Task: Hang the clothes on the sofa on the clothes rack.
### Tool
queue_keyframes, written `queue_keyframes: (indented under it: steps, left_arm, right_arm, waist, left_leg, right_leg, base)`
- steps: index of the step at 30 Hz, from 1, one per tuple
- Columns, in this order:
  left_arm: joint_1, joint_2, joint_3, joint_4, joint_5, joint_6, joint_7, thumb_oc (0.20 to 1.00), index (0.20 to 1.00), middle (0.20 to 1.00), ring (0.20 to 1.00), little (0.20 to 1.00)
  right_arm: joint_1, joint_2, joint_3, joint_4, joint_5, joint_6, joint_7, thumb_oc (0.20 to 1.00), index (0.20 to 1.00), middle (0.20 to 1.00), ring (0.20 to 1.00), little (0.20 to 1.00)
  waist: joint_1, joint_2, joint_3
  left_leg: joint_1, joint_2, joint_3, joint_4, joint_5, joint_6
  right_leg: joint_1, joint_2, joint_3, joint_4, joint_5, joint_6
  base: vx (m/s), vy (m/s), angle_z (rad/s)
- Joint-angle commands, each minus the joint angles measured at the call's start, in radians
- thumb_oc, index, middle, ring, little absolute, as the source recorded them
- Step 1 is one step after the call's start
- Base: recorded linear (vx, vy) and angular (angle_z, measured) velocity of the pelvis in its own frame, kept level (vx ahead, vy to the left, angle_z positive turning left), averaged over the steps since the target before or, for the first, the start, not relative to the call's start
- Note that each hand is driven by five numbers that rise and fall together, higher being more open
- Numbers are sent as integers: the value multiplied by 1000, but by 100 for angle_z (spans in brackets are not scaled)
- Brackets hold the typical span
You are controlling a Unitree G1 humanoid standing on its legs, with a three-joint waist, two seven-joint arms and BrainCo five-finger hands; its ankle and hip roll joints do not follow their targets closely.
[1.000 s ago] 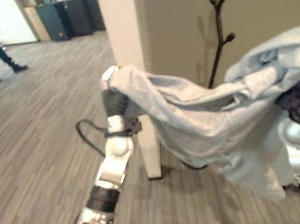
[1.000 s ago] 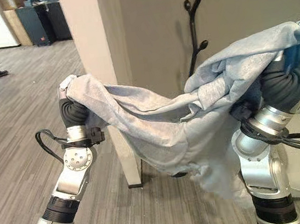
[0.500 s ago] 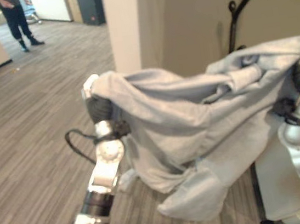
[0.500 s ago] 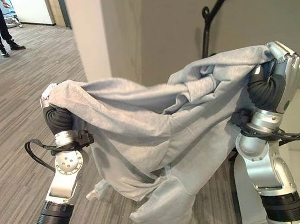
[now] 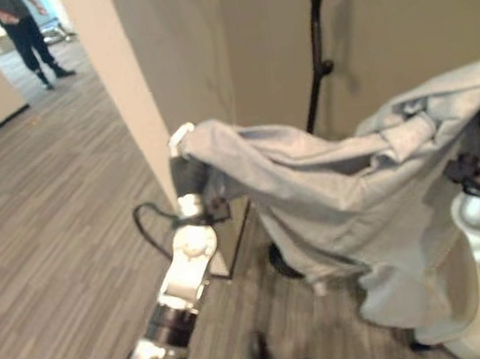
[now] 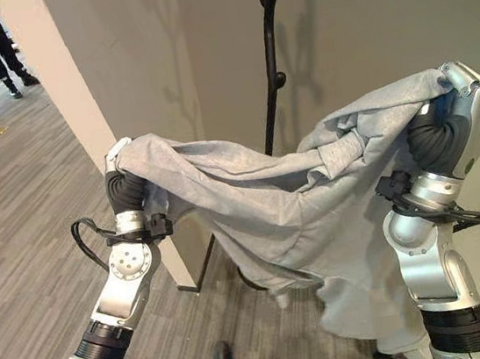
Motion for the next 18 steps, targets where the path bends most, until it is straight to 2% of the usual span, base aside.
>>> queue_keyframes:
  steps: [1, 3, 4, 5, 6, 7, 9, 11, 12, 13, 14, 15, 16, 17, 18]
  left_arm:
    - [-78, 62, 30, -54, 49, -43, 23, 200, 200, 200, 200, 200]
    - [-104, 86, 25, -44, 75, -35, 30, 200, 200, 200, 200, 200]
    - [-138, 109, 25, -23, 87, -32, 35, 200, 200, 200, 200, 200]
    - [-142, 110, 26, -19, 87, -33, 36, 200, 200, 200, 200, 200]
    - [-193, 133, 24, 0, 101, -24, 62, 200, 200, 200, 200, 200]
    - [-254, 147, 11, 31, 115, -12, 75, 200, 200, 200, 200, 200]
    - [-303, 156, 19, 61, 117, 0, 84, 200, 200, 200, 200, 200]
    - [-365, 165, 21, 111, 119, 15, 92, 200, 200, 200, 200, 200]
    - [-396, 168, 16, 136, 127, 14, 97, 200, 200, 200, 200, 200]
    - [-420, 173, 10, 160, 131, 18, 99, 200, 200, 200, 200, 200]
    - [-426, 172, 10, 164, 131, 17, 100, 200, 200, 200, 200, 200]
    - [-466, 179, -4, 216, 133, 24, 105, 200, 200, 200, 200, 200]
    - [-472, 178, -3, 221, 133, 21, 106, 200, 200, 200, 200, 200]
    - [-507, 184, -21, 271, 151, 30, 114, 200, 200, 200, 200, 200]
    - [-525, 186, -26, 294, 160, 33, 125, 200, 200, 200, 200, 200]
  right_arm:
    - [-53, -9, -63, -69, -54, -6, -18, 200, 200, 200, 200, 200]
    - [-71, -22, -62, -34, -69, 12, -20, 200, 200, 200, 200, 200]
    - [-100, -34, -45, 25, -65, 19, -24, 200, 200, 200, 200, 200]
    - [-107, -36, -42, 33, -63, 17, -27, 200, 200, 200, 200, 200]
    - [-150, -35, -7, 76, -29, 13, -7, 200, 200, 200, 200, 200]
    - [-191, -60, 18, 141, -29, 29, -7, 200, 200, 200, 200, 200]
    - [-216, -90, 33, 215, -34, 55, -5, 200, 200, 200, 200, 200]
    - [-250, -116, 45, 289, 4, 69, 0, 200, 200, 200, 200, 200]
    - [-276, -148, 45, 330, 17, 75, -6, 200, 200, 200, 200, 200]
    - [-288, -172, 45, 371, 34, 82, -8, 200, 200, 200, 200, 200]
    - [-295, -175, 47, 378, 37, 80, -11, 200, 200, 200, 200, 200]
    - [-327, -236, 53, 468, 63, 99, -23, 200, 200, 200, 200, 200]
    - [-337, -240, 58, 478, 67, 95, -27, 200, 200, 200, 200, 200]
    - [-360, -283, 67, 543, 80, 112, -22, 200, 200, 200, 200, 200]
    - [-378, -302, 72, 560, 91, 108, -24, 200, 200, 200, 200, 200]
  waist:
    - [18, -27, -71]
    - [6, -44, -100]
    - [7, -48, -109]
    - [12, -49, -105]
    - [6, -51, -94]
    - [-1, -35, -71]
    - [-1, -15, -52]
    - [3, -9, -52]
    - [-2, -5, -49]
    - [-8, -5, -46]
    - [-10, -3, -43]
    - [-21, -11, -43]
    - [-22, -7, -39]
    - [-30, -18, -47]
    - [-35, -26, -49]
  left_leg:
    - [0, 1, 23, 37, 79, 78]
    - [29, -8, 35, 54, 46, 100]
    - [61, -3, 62, 65, 22, 115]
    - [63, -3, 69, 65, 19, 117]
    - [121, -12, 79, 74, -23, 142]
    - [161, -6, 90, 83, -41, 163]
    - [209, 2, 85, 78, -59, 173]
    - [244, -2, 81, 55, -74, 165]
    - [252, -2, 58, 50, -77, 158]
    - [264, -5, 38, 53, -91, 151]
    - [260, -3, 35, 55, -86, 151]
    - [275, 0, 7, 67, -113, 130]
    - [270, 2, 6, 69, -107, 131]
    - [287, 9, -19, 66, -130, 116]
    - [293, 10, -25, 63, -133, 109]
  right_leg:
    - [70, -78, 48, 56, -96, 117]
    - [76, -101, 57, 117, -125, 118]
    - [53, -105, 62, 206, -117, 136]
    - [46, -107, 69, 222, -125, 138]
    - [-20, -133, 61, 404, -45, 190]
    - [-99, -139, 57, 578, 35, 220]
    - [-176, -181, 14, 696, 59, 219]
    - [-219, -261, -49, 661, 45, 200]
    - [-222, -277, -68, 603, 35, 191]
    - [-230, -287, -59, 543, 24, 191]
    - [-227, -285, -65, 533, 32, 188]
    - [-214, -306, -26, 346, 60, 205]
    - [-205, -303, -31, 322, 79, 204]
    - [-201, -318, 27, 222, 111, 227]
    - [-201, -320, 57, 191, 139, 234]
  base:
    - [334, 104, -68]
    - [384, 115, -76]
    - [292, 107, -60]
    - [312, 139, -112]
    - [252, 148, -108]
    - [288, 180, -108]
    - [143, 107, -41]
    - [184, -12, 33]
    - [224, -108, 52]
    - [145, -94, 55]
    - [225, -220, 71]
    - [126, -160, 78]
    - [276, -299, 87]
    - [167, -189, 64]
    - [182, -189, 52]
